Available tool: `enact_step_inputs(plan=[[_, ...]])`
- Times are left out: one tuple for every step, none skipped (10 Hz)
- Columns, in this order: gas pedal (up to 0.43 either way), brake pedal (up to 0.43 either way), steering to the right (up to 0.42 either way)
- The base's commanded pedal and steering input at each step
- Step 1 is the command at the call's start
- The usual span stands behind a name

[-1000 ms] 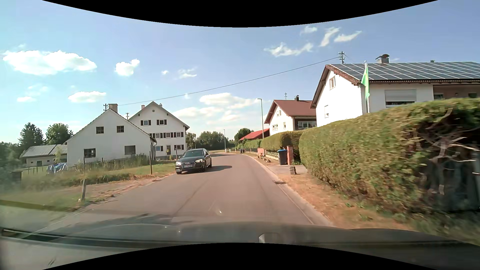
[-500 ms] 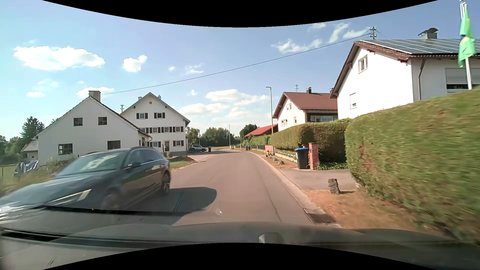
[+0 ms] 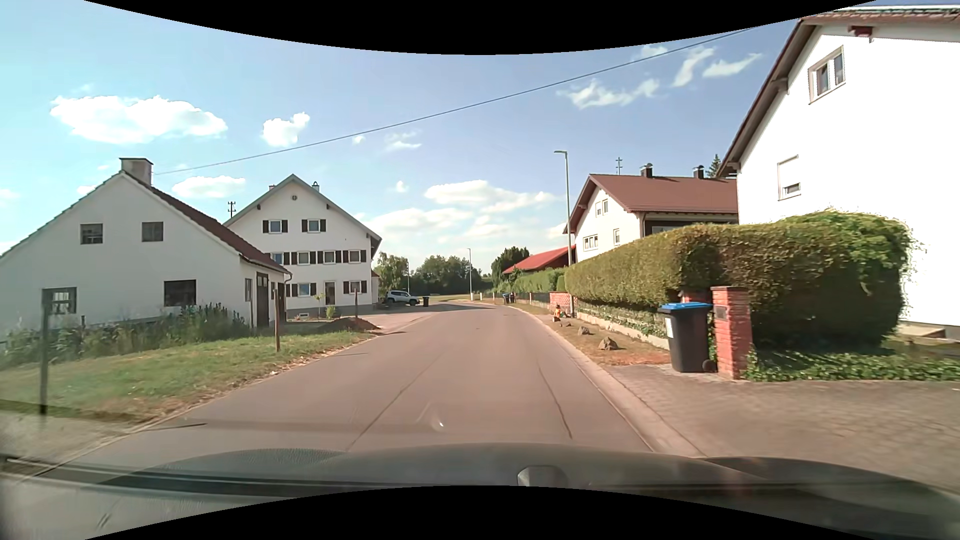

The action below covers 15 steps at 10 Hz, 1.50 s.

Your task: Follow the waypoints while adhering to traffic rules and regulations

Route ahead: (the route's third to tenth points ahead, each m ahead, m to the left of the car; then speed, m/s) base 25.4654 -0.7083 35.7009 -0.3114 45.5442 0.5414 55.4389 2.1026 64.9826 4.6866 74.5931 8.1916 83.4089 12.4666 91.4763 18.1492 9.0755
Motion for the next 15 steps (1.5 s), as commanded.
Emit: enact_step_inputs(plan=[[0.047,0.006,-0.016],[0.047,0.006,-0.016],[0.047,0.006,-0.013],[0.047,0.006,-0.007],[0.047,0.006,-0.006],[0.067,0.006,-0.006],[0.087,0.006,-0.003],[0.087,0.006,-0.001],[0.087,0.006,-0.002],[0.087,0.006,-0.004],[0.087,0.006,-0.004],[0.087,0.006,-0.01],[0.087,0.006,-0.013],[0.087,0.006,-0.016],[0.087,0.006,-0.017]])
